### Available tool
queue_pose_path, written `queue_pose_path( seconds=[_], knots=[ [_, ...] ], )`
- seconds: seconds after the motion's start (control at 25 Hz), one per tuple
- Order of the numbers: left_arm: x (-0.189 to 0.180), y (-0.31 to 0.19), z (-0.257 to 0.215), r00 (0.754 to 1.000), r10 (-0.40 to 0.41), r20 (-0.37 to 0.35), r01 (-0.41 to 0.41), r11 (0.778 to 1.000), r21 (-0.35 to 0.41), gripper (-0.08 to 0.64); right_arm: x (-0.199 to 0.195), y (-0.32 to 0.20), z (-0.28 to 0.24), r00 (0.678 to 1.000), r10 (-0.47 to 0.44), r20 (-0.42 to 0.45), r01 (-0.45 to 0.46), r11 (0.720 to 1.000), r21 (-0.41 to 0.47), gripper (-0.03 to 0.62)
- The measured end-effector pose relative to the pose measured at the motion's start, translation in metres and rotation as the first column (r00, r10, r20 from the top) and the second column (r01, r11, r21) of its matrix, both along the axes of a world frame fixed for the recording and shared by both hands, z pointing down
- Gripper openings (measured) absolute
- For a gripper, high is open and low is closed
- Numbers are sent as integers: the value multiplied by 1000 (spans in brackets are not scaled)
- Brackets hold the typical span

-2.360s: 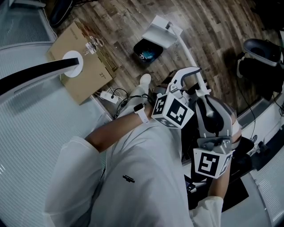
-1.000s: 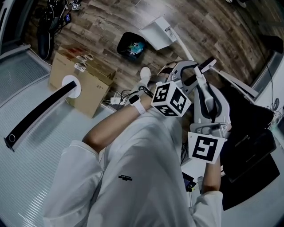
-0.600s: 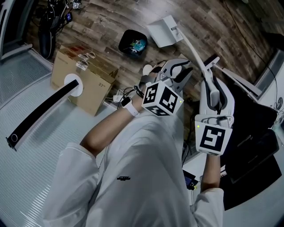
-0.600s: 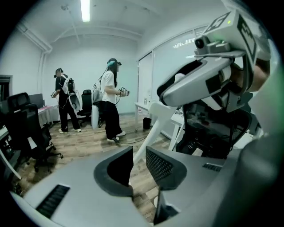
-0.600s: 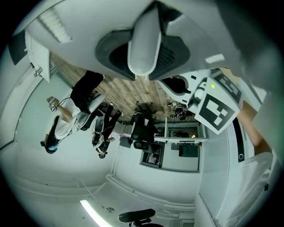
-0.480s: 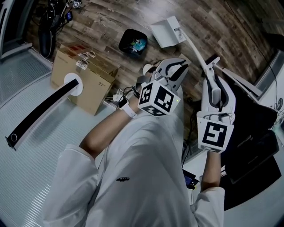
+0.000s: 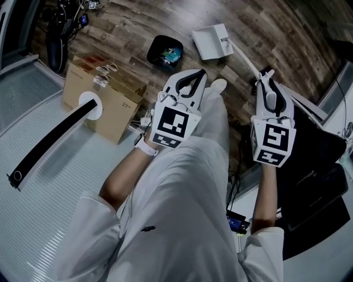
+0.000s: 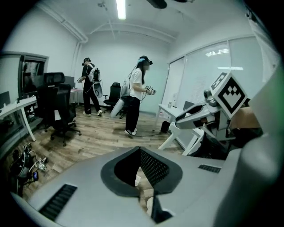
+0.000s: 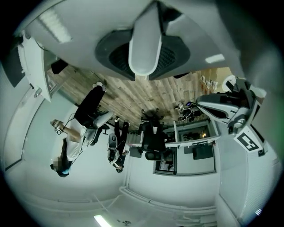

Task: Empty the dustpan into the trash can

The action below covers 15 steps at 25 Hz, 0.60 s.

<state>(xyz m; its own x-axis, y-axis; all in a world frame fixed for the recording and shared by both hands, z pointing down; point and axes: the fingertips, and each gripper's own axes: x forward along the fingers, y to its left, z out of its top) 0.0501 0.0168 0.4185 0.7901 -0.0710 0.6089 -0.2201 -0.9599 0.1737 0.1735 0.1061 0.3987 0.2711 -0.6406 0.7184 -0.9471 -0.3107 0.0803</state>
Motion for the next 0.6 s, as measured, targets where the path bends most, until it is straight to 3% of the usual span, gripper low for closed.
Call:
queue_pose_path(
  seconds=[0.24, 0.6],
  knots=[
    [-19, -22, -1, 996, -84, -1, 84, 996, -2, 8, 23, -9, 41, 994, 88, 59, -86, 996, -38, 109],
    [-39, -42, 2, 989, -150, 9, 150, 989, -4, 6, 36, -31, 85, 981, 140, 133, -125, 986, -112, 110]
  ],
)
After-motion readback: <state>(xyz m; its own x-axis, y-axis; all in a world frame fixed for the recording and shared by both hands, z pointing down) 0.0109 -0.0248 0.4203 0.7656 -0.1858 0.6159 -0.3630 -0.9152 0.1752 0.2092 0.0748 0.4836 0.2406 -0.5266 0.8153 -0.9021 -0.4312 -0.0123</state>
